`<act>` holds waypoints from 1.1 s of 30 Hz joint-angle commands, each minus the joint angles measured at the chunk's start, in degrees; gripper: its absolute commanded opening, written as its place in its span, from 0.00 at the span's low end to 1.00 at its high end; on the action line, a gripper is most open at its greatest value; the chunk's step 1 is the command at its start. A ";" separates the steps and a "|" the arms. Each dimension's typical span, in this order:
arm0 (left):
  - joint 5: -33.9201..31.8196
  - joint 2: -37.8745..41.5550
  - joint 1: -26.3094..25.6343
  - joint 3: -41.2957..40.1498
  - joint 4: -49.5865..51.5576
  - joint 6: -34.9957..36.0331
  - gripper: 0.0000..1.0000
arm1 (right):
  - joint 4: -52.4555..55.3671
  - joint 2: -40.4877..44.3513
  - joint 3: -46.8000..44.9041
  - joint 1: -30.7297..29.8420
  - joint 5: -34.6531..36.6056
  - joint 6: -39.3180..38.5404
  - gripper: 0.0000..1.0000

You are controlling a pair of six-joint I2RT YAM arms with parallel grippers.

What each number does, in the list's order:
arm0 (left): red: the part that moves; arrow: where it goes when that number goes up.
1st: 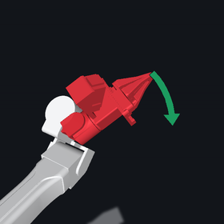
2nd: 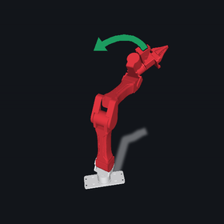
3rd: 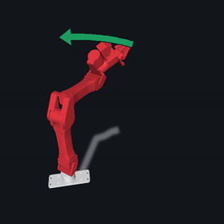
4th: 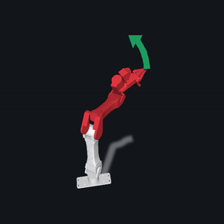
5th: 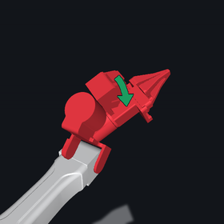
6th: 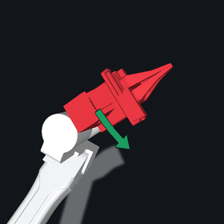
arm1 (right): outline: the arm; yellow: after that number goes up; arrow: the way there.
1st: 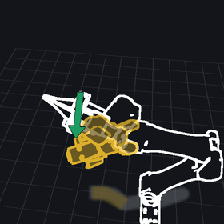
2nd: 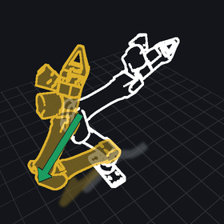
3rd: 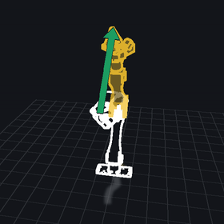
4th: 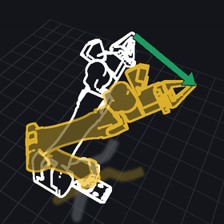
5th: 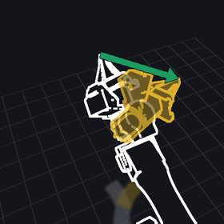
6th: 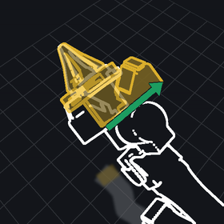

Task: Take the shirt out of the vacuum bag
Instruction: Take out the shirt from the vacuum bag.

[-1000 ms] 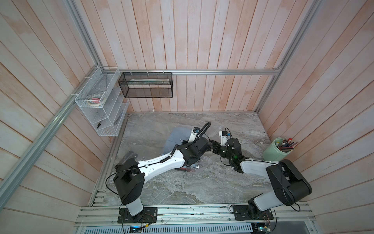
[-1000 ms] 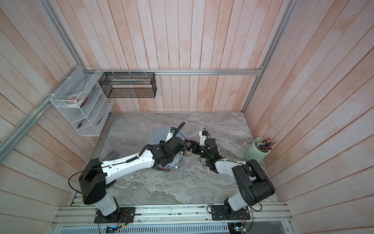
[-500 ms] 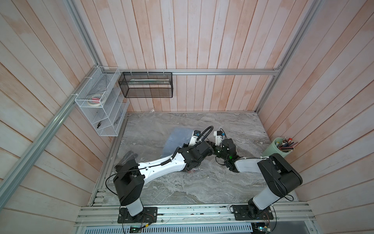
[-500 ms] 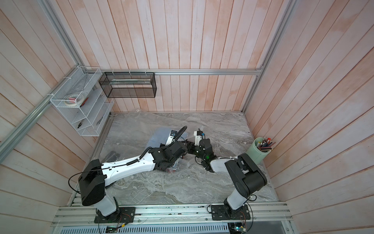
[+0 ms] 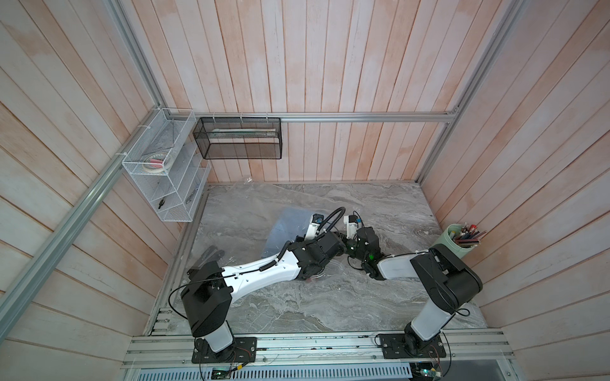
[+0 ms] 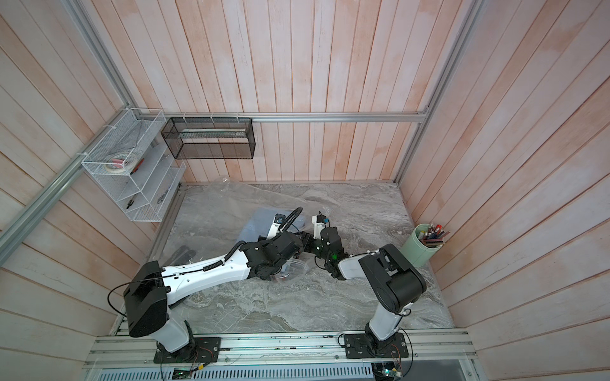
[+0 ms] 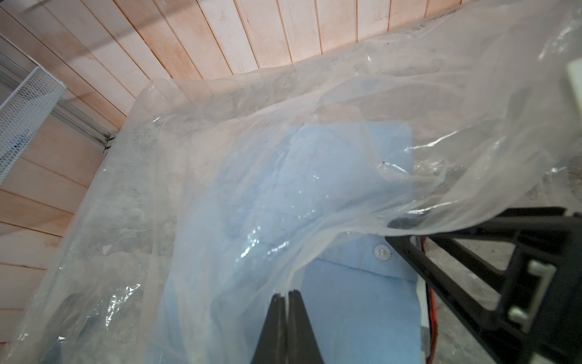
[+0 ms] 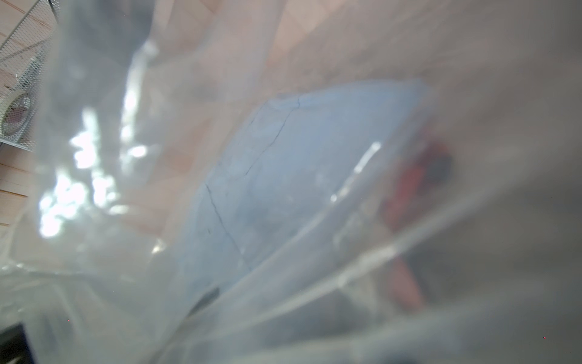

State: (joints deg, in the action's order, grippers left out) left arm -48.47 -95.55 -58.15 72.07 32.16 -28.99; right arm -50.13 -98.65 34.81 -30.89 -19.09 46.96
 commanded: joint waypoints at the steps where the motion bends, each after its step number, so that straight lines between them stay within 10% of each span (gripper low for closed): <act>1: -0.76 1.37 -0.15 -1.05 1.15 -2.52 0.00 | -1.55 -1.43 2.42 -0.99 0.64 0.66 0.58; 12: -0.10 1.67 -0.16 -2.90 0.40 -3.70 0.00 | -1.35 -3.83 4.39 -2.21 0.11 1.22 0.47; 23: -0.99 2.65 -0.18 -4.65 -0.02 -4.82 0.00 | 1.35 -1.46 5.21 -2.12 -0.34 0.50 0.00; 33: -2.73 3.93 -0.17 -4.80 0.20 -5.90 0.00 | 1.80 3.29 0.72 -0.61 -0.74 0.78 0.00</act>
State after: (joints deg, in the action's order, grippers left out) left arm -48.77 -93.54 -58.15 68.07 31.70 -32.84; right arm -48.21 -97.76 37.06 -32.36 -19.16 47.99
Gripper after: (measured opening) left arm 0.056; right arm 0.056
